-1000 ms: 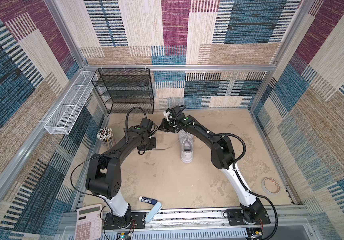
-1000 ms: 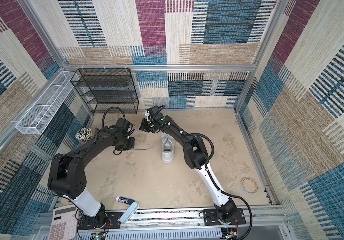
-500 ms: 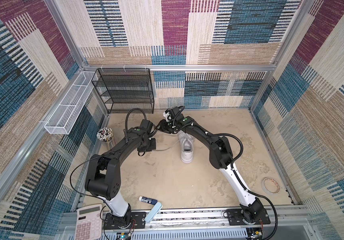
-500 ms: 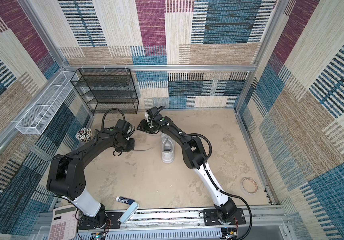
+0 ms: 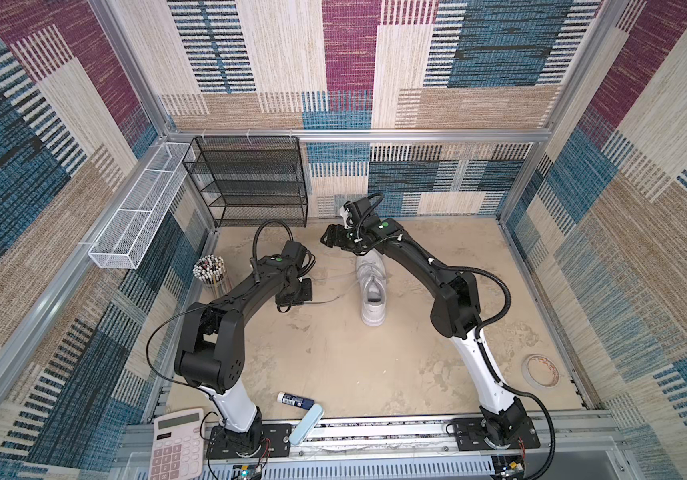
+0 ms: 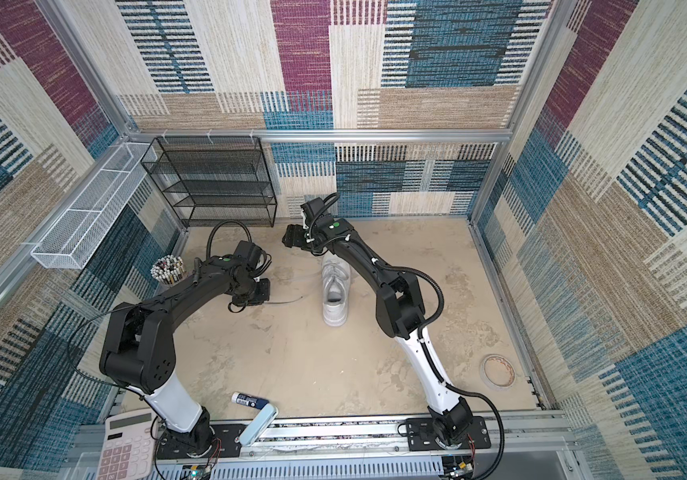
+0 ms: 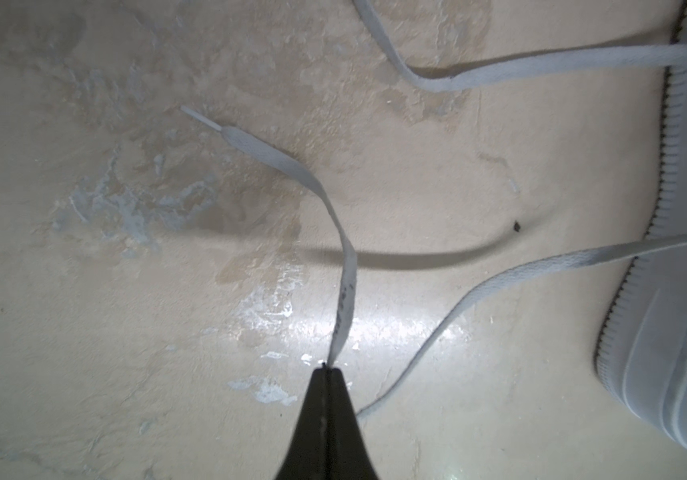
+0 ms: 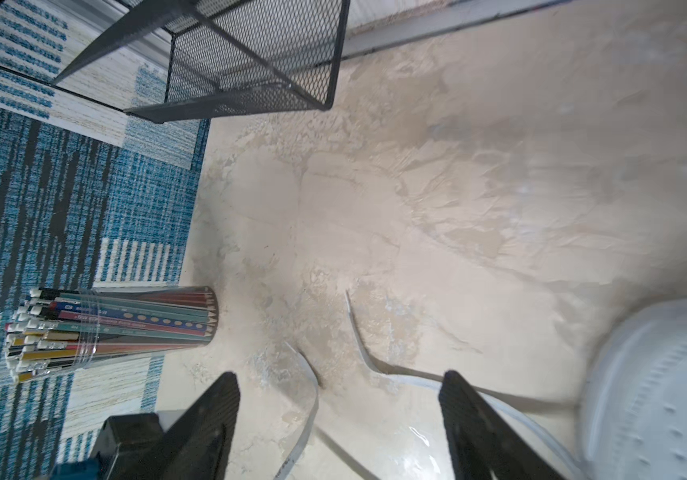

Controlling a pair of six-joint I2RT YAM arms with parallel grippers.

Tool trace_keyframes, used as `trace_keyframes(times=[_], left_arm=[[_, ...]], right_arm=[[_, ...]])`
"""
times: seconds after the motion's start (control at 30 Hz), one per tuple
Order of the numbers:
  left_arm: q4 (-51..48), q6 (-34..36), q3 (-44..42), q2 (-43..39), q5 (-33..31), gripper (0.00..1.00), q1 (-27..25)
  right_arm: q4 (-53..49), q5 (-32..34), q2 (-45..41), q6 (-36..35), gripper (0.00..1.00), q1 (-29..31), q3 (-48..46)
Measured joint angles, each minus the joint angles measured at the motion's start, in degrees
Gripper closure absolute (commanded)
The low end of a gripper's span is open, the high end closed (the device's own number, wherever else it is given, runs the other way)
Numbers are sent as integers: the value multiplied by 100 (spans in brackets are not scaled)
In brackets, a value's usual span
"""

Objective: Tie the shoes

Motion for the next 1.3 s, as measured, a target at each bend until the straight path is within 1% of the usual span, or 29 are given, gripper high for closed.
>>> trace_keyframes(times=[0.1, 0.2, 0.3, 0.33, 0.4, 0.43, 0.5, 0.6, 0.73, 0.8, 0.87, 1.0, 1.17, 1.23, 1.3], left_arm=[[2, -2, 103, 46, 118, 100, 2], [4, -2, 234, 133, 131, 100, 0], [4, -7, 345, 282, 210, 100, 0], [-2, -24, 372, 328, 251, 92, 0], [-24, -63, 422, 396, 223, 65, 2], [-52, -107, 446, 407, 203, 57, 15], [-87, -181, 463, 404, 188, 49, 68], [-170, -321, 466, 382, 120, 44, 254], [-385, -411, 603, 195, 125, 44, 551], [-422, -411, 658, 31, 142, 46, 588], [-439, -411, 713, -85, 278, 47, 518], [-420, -459, 730, 46, 426, 52, 79], [-160, -599, 817, 627, 599, 55, -647], [-59, -616, 907, 833, 726, 56, -820], [61, -623, 986, 1003, 715, 56, -898]], right_arm=[[-310, 415, -730, -409, 21, -66, -713], [-448, 769, -1674, -730, 21, -129, -1998], [-518, 802, -2492, -844, 21, -254, -3167], [-509, 807, -2747, -846, 21, -341, -3497], [-444, 828, -3187, -844, 21, -540, -4026], [-396, 831, -3386, -839, 21, -651, -4266], [-304, 817, -3683, -831, 21, -800, -4669], [-199, 702, -4033, -826, 20, -1005, -5200], [-42, 715, -4450, -846, 20, -1318, -5729], [-11, 706, -4557, -852, 20, -1401, -5853], [22, 632, -4627, -894, 20, -1445, -5923], [122, 525, -4706, -979, 20, -1556, -5956], [199, 507, -4747, -1040, 20, -1679, -6026], [227, 472, -4752, -1043, 20, -1731, -6061], [243, 463, -4752, -1060, 20, -1788, -6081]])
